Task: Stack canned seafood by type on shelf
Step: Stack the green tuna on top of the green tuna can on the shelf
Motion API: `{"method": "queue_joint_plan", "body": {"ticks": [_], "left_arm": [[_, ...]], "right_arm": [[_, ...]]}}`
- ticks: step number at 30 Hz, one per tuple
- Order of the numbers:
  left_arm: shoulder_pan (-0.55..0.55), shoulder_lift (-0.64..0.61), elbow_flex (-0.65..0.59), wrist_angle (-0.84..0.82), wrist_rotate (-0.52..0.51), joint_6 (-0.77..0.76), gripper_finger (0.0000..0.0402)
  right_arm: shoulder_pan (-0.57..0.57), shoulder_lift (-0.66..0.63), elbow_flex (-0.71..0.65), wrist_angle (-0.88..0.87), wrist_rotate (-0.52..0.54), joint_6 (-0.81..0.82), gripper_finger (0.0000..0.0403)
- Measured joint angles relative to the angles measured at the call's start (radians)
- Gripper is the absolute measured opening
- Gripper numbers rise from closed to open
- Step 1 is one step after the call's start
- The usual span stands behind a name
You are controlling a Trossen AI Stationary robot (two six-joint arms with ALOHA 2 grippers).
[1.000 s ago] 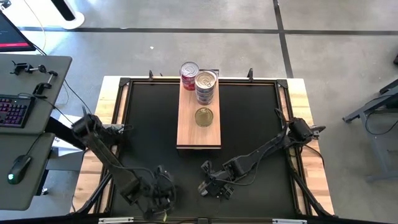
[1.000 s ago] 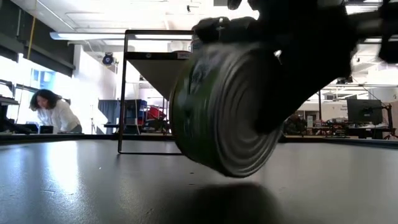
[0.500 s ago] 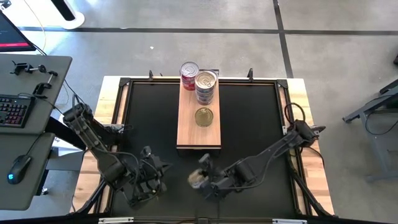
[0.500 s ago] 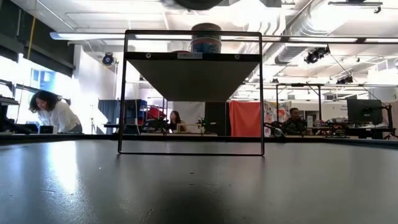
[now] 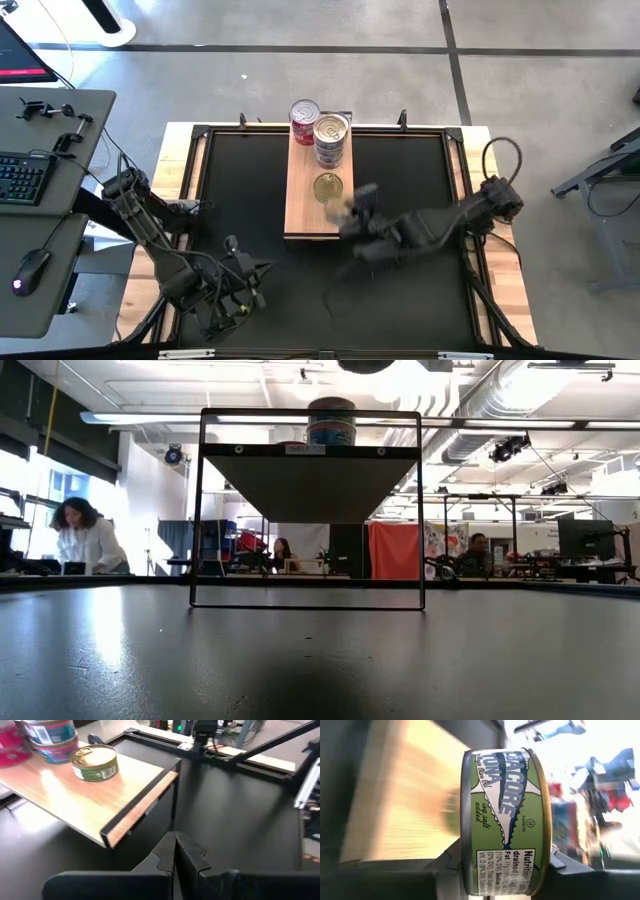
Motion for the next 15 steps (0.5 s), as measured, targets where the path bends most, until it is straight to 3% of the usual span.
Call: {"method": "queue_joint_plan", "body": {"ticks": [4, 9, 15], "left_arm": [[0.017, 0.000, 0.000, -0.041, -0.011, 0.000, 0.0000], [0.021, 0.000, 0.000, -0.037, -0.013, 0.000, 0.0000], [-0.050, 0.000, 0.000, 0.002, -0.038, 0.032, 0.0000]], "right_arm": [[-0.096, -0.015, 0.001, 0.021, 0.049, -0.002, 0.0116], [-0.209, 0.011, 0.000, 0.093, -0.021, -0.071, 0.0118], [-0.291, 0.036, 0.000, 0.118, -0.078, -0.100, 0.0122]]}}
